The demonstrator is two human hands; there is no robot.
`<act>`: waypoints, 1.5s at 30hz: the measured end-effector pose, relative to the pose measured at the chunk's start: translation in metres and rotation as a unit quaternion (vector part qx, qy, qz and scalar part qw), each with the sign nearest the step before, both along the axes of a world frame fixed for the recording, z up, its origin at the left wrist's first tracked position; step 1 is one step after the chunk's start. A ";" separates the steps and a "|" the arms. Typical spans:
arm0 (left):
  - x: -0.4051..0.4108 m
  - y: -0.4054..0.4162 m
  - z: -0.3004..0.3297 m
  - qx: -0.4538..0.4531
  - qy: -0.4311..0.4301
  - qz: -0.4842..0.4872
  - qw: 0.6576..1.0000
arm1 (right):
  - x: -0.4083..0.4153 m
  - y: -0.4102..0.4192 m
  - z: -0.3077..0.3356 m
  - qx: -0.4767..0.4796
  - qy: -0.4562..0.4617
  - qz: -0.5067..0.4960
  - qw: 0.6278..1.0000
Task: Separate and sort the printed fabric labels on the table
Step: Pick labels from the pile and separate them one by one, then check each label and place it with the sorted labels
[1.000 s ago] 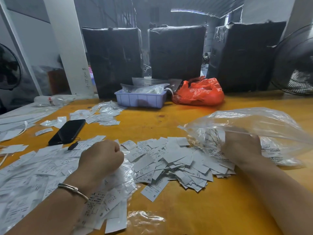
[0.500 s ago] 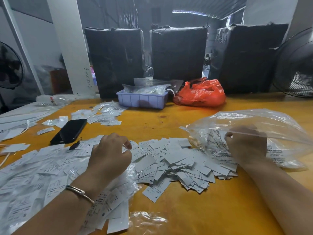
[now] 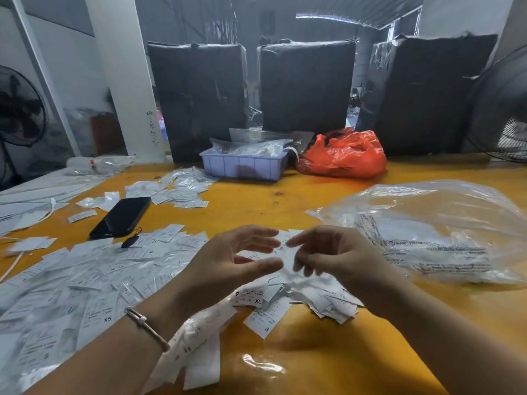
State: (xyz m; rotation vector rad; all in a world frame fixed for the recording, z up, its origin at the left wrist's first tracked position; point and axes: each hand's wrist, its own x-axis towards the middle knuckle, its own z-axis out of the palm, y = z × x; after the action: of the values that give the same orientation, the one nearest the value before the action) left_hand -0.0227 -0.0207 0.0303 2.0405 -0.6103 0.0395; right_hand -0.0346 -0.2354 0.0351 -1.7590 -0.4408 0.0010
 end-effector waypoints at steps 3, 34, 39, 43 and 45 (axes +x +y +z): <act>-0.003 -0.003 0.002 0.001 0.020 -0.010 1.000 | -0.003 0.008 -0.004 0.008 -0.036 -0.008 0.999; -0.001 0.004 0.002 -0.099 0.084 0.040 0.991 | 0.024 -0.007 -0.024 -0.250 -0.146 -0.154 0.945; 0.000 0.005 0.003 -0.151 0.113 0.039 0.981 | 0.021 -0.010 -0.018 -0.150 -0.191 -0.207 0.948; 0.001 0.007 0.003 -0.160 0.143 0.019 0.977 | 0.020 -0.010 -0.016 -0.070 -0.105 -0.187 0.974; 0.000 0.007 0.004 -0.171 0.158 -0.001 0.973 | 0.020 -0.010 -0.014 -0.015 -0.035 -0.156 0.987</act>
State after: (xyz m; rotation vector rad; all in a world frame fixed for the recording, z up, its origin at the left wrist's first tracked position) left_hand -0.0226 -0.0133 0.0340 1.6657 -0.3747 -0.1678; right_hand -0.0149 -0.2453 0.0207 -1.8459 -0.2128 -0.2795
